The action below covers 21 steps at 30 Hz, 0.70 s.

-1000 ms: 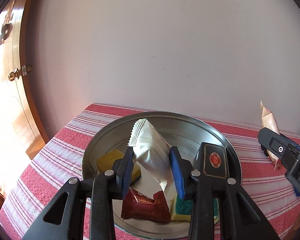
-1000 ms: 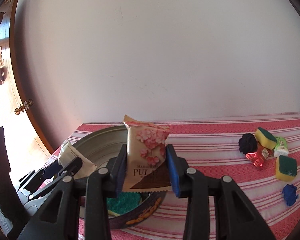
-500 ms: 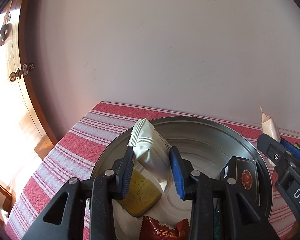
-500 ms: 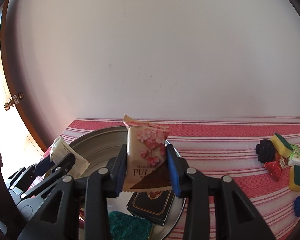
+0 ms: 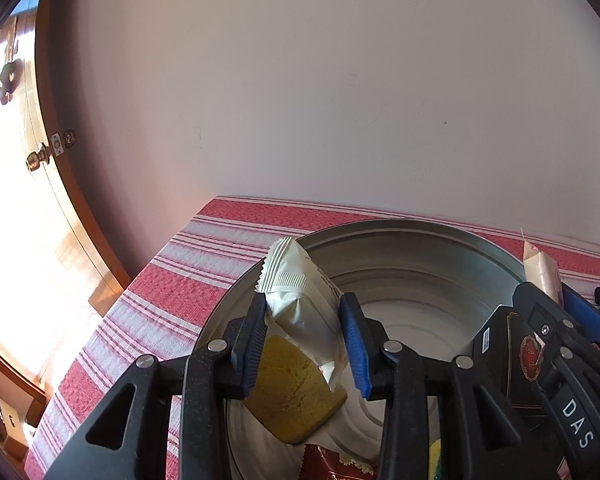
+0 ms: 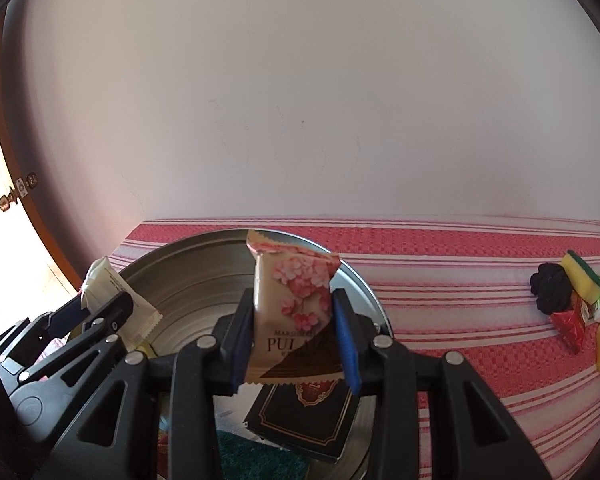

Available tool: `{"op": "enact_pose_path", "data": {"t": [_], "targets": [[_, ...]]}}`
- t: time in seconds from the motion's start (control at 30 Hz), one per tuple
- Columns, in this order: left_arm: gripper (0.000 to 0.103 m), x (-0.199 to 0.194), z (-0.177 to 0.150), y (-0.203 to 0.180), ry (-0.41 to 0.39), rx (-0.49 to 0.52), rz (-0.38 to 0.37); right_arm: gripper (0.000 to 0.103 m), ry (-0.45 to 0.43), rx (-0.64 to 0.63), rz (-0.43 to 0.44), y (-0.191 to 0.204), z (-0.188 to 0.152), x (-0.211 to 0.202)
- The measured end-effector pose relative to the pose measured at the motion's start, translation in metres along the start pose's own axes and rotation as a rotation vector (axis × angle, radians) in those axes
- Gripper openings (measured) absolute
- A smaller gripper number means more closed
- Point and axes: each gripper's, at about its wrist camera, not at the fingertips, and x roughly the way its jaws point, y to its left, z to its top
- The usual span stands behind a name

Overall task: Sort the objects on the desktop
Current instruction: 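Open both tools to drop the white snack and pink packet into the tin, then withdraw both tools from the tin toward the remaining objects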

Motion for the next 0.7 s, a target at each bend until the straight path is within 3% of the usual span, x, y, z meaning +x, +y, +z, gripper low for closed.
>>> {"op": "enact_pose_path", "data": {"t": [0.03,0.1,0.13,0.2,0.37,0.53,0.7], "targets": [[0.042,-0.001,0.0,0.0,-0.001,-0.003,-0.005,0.038,-0.004,-0.006,0.003,0.0,0.0,0.0],[0.063,-0.002,0.001,0.003,-0.01,-0.018,-0.01,0.045,-0.018,-0.008,0.034,0.001,-0.002,0.0],[0.069,-0.004,0.001,0.004,-0.018,-0.028,-0.001,0.057,-0.025,-0.004,0.048,0.0,-0.003,-0.001],[0.086,-0.006,0.001,0.009,-0.041,-0.054,0.027,0.062,-0.077,0.014,0.025,-0.004,-0.008,-0.009],[0.091,-0.01,0.0,0.01,-0.073,-0.056,0.023,0.082,-0.191,0.057,0.012,-0.017,-0.019,-0.031],[0.091,-0.015,-0.004,0.007,-0.102,-0.027,0.062,0.087,-0.271,0.012,-0.063,-0.009,-0.033,-0.045],[0.091,-0.014,-0.004,0.011,-0.126,-0.042,0.056,0.087,-0.255,0.006,-0.067,-0.01,-0.038,-0.045]]}}
